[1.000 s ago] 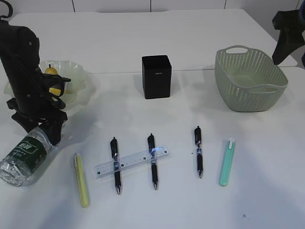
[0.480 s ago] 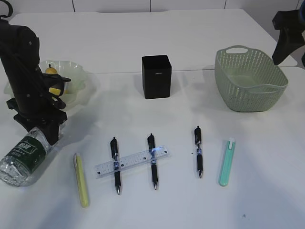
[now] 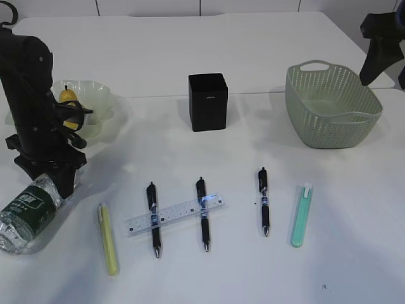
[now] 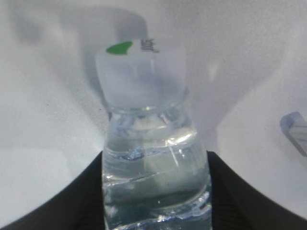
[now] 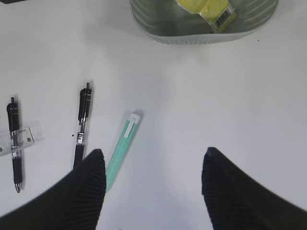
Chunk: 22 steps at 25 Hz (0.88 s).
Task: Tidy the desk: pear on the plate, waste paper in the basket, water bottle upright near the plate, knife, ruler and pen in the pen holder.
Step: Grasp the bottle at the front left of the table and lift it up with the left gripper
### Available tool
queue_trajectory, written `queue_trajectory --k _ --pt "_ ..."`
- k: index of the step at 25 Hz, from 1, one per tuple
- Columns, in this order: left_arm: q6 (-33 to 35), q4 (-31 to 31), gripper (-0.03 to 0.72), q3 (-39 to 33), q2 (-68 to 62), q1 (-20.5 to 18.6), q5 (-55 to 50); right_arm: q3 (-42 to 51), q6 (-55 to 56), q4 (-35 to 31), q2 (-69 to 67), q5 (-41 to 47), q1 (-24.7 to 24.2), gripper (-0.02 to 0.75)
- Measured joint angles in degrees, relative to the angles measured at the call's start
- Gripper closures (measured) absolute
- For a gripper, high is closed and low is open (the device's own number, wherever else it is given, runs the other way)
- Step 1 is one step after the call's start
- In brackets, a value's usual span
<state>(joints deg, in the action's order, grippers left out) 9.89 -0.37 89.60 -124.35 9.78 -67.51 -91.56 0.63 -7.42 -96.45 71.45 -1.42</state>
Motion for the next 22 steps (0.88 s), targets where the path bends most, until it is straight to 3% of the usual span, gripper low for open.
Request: queue_trajectory --k 11,22 --pt "0.0 -2.7 0.314 5.4 0.0 0.0 -0.4 0.0 0.0 -0.3 0.0 0.0 0.0 0.241" --pt "0.0 -4.9 0.314 6.1 5.1 0.0 -0.9 0.0 -0.1 -0.5 0.7 0.0 0.0 0.24"
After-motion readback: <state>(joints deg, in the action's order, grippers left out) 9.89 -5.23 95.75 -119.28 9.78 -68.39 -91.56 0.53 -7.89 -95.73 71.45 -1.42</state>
